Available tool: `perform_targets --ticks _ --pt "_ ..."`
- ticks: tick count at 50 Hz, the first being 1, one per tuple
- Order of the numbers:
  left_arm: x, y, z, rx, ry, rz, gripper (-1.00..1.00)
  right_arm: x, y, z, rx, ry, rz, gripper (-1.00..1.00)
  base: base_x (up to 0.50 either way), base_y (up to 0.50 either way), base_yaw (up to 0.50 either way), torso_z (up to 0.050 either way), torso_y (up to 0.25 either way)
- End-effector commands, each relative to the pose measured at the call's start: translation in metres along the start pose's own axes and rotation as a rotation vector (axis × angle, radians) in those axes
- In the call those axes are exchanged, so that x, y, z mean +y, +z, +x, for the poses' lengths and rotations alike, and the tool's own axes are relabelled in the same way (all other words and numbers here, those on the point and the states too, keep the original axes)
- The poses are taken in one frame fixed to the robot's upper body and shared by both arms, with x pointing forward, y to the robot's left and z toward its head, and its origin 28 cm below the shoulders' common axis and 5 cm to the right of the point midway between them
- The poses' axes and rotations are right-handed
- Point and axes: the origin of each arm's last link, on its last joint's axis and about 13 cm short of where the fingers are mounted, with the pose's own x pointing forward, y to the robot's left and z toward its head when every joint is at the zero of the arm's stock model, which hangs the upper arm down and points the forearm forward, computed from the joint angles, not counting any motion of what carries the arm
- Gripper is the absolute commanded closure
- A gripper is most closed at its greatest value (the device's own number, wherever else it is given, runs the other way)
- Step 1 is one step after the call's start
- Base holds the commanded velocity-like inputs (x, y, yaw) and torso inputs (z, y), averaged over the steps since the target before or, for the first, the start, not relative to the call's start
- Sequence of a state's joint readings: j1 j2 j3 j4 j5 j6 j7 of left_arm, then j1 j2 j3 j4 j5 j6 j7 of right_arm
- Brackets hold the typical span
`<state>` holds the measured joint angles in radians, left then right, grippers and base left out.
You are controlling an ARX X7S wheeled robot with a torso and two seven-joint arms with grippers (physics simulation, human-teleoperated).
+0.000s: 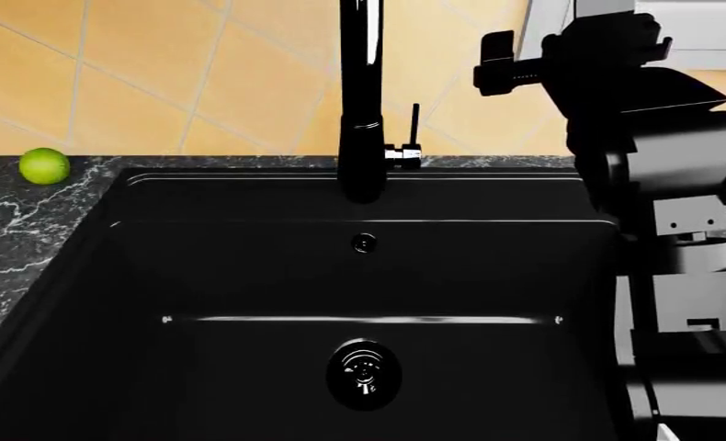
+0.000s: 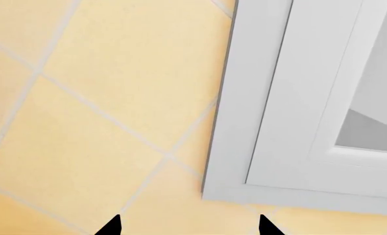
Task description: Pick the potato from the counter and place it in the sink. Then turn on the sink faucet.
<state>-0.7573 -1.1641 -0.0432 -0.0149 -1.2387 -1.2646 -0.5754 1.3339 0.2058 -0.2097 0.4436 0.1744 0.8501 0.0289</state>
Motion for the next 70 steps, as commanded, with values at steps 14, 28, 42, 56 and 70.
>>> perform_targets --ticks 14,28,42,56,70 --pt "-0.005 -0.013 0.014 0.033 0.0 0.009 -1.0 0.001 -0.001 0.0 0.0 0.006 0.0 -1.0 0.0 0.0 0.0 0.0 0.0" --pt "-0.005 -0.014 0.02 0.036 0.018 -0.01 -1.0 0.0 -0.004 0.0 0.004 0.003 0.003 -1.0 0.0 0.0 0.0 0.0 0.0" --pt "-0.002 -0.013 0.025 0.035 0.042 -0.027 -1.0 -0.001 -0.003 0.0 0.004 0.001 0.005 -1.0 0.0 0.0 0.0 0.0 0.0" --pt "-0.003 -0.016 0.031 0.047 0.048 -0.034 -1.0 -0.001 -0.003 0.0 0.004 0.003 0.004 -1.0 0.0 0.0 0.0 0.0 0.0" --pt "-0.005 -0.021 0.041 0.056 0.058 -0.036 -1.0 0.0 -0.004 0.001 0.006 0.004 0.003 -1.0 0.0 0.0 0.0 0.0 0.0"
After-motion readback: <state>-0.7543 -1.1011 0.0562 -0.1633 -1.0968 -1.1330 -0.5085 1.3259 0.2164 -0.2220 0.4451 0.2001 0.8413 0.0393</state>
